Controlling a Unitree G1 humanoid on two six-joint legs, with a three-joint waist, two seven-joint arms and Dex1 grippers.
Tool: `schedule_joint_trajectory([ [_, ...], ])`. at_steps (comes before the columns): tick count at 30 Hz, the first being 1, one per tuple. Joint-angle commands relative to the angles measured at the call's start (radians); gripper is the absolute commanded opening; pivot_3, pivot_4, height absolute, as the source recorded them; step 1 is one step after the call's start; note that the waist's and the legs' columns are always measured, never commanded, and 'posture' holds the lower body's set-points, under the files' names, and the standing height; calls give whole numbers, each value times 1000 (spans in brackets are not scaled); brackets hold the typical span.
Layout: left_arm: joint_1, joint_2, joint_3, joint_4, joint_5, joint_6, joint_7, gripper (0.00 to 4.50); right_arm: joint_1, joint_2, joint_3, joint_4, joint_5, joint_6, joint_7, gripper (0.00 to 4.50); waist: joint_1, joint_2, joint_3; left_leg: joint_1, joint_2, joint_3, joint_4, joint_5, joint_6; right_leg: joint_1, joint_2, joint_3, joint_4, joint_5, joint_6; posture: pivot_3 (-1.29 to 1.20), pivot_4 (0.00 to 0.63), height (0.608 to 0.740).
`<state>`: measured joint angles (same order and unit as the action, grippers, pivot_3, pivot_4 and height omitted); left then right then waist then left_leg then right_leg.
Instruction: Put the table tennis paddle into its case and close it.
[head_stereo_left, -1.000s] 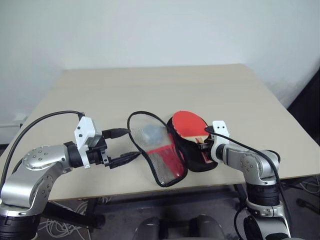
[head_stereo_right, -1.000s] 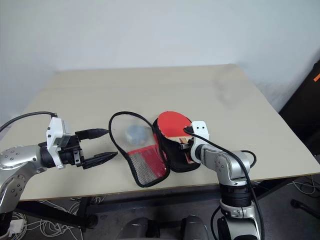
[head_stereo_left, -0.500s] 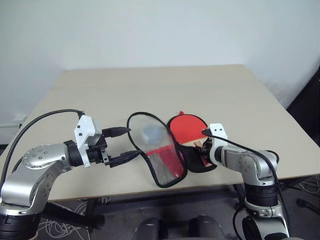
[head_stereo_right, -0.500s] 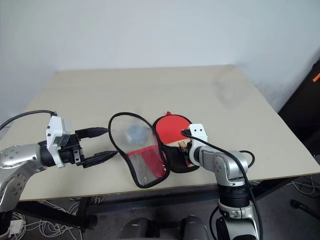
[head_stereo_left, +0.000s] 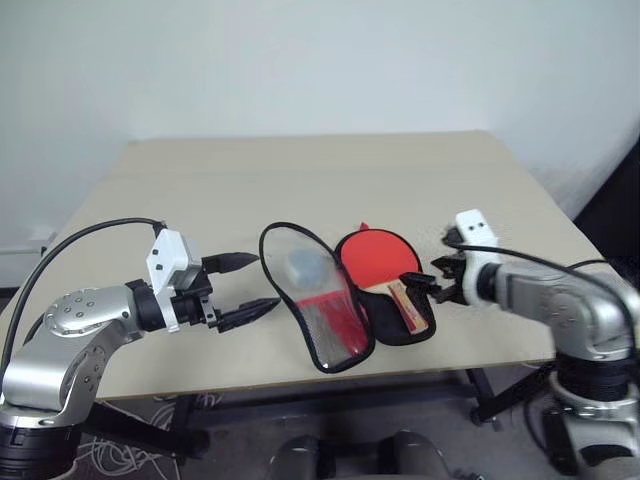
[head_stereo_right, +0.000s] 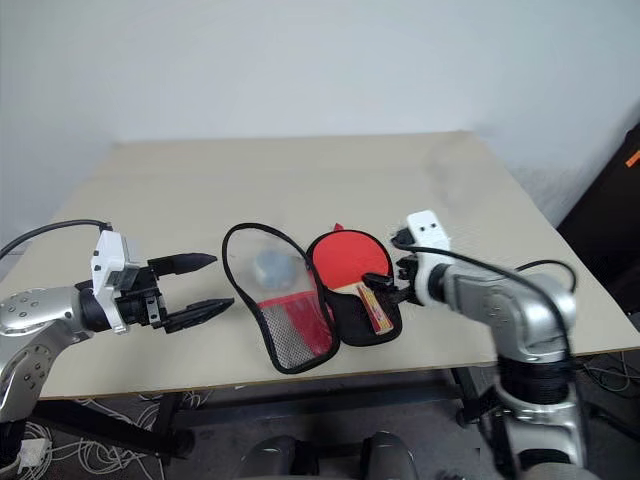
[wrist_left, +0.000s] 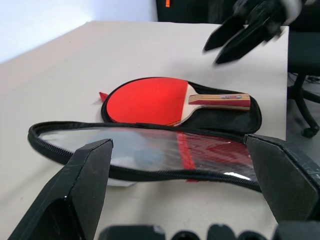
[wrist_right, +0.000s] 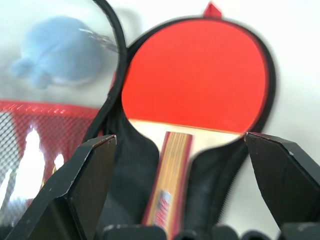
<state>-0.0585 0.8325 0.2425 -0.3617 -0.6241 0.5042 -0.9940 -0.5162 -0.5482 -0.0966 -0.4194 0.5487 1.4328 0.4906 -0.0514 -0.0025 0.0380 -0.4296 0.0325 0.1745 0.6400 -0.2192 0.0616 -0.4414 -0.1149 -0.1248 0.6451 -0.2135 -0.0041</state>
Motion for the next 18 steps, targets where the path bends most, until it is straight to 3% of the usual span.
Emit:
schedule_joint_trajectory([
  [1,-10,-12,11,20,-4,-14,0,4500,2,-157,-36,22,43,-183,211,4469,1,0,0,0,2,-1,2,-2,3,1,2,0,0,0,0,0,0,706],
  [3,6,-23,4,57,8,-22,-5,4500,-22,-230,-65,120,9,-334,284,4469,3,1,0,0,8,-1,9,-5,18,3,10,0,0,0,0,0,0,706],
  [6,28,-46,3,105,4,-17,-11,4500,-39,-294,-76,199,-3,-456,355,4469,5,1,0,0,12,-1,16,-8,24,5,13,0,0,0,0,0,0,706],
  [9,59,-56,14,164,-57,65,-50,3637,-26,-340,-76,224,-2,-511,410,4500,6,1,0,0,15,-1,18,-9,26,4,13,1,0,-1,0,0,0,706],
  [18,76,-162,-56,228,0,82,20,379,1,-355,-68,205,12,-537,425,4500,12,1,0,-2,14,-1,23,-12,30,2,9,2,0,-2,-3,0,0,706],
])
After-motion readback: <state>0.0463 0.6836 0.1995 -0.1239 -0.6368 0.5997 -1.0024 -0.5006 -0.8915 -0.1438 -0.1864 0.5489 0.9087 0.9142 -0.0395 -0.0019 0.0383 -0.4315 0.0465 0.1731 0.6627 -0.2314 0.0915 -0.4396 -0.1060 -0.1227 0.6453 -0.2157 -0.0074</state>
